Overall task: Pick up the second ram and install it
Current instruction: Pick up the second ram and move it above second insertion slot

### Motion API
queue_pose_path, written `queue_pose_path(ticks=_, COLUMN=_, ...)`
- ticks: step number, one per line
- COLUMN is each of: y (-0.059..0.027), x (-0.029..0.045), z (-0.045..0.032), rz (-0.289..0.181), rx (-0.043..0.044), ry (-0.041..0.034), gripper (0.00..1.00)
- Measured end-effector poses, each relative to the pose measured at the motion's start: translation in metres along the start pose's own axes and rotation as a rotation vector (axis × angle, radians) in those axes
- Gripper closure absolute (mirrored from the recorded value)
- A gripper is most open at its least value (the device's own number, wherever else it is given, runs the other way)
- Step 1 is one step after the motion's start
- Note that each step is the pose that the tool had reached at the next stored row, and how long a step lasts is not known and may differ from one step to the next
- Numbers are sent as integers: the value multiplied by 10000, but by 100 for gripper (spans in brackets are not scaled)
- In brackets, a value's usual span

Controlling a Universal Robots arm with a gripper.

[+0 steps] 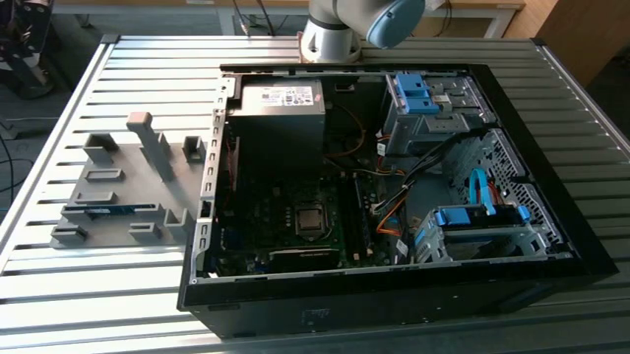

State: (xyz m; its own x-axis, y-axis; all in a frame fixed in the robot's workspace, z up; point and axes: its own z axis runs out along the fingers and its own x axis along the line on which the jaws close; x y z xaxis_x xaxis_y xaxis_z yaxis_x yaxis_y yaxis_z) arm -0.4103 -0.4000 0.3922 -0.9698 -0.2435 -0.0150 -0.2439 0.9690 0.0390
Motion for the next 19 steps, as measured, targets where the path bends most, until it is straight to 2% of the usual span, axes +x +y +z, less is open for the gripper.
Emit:
queue_pose_path(ticks=3, y=-3, x=1, z=1, rz=-135, rx=-8, ry=40, gripper=89)
queue_pose_path(ticks=19, y=-15, x=8, z=12, rz=-1834, rx=-32, ry=104, gripper=89)
